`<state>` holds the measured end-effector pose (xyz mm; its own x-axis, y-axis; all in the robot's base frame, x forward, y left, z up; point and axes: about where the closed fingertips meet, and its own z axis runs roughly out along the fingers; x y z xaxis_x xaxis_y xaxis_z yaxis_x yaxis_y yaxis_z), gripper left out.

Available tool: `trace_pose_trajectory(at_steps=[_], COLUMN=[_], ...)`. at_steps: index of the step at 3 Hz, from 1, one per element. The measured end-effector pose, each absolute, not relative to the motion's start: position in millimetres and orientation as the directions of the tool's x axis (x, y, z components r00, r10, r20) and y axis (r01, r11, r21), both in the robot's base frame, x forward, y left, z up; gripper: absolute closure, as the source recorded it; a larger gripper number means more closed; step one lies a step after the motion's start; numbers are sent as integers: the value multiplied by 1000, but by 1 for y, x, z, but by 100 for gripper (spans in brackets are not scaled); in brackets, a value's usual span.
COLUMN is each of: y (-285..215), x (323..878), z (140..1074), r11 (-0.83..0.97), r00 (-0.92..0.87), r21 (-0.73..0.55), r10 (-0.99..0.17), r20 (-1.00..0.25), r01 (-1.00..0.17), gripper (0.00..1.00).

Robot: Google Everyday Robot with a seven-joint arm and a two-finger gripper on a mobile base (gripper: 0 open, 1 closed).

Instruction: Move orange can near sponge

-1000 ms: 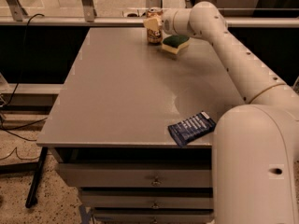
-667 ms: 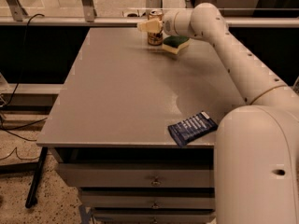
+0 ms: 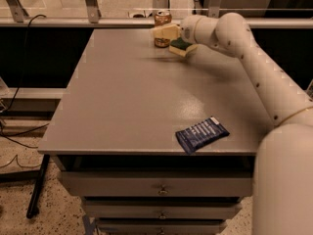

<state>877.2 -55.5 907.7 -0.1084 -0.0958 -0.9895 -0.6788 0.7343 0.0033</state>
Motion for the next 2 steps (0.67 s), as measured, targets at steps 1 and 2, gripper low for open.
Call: trace_pose_trajectory(at_steps=[1,2], y=[-96,-151], x=[839,779], z=[924,944], r11=[748,775], r00=[-47,-2], r21=[-26,-96], r10=[-77,-125], r20=[-996,-992], r01=[-663,-625], gripper=[0,0])
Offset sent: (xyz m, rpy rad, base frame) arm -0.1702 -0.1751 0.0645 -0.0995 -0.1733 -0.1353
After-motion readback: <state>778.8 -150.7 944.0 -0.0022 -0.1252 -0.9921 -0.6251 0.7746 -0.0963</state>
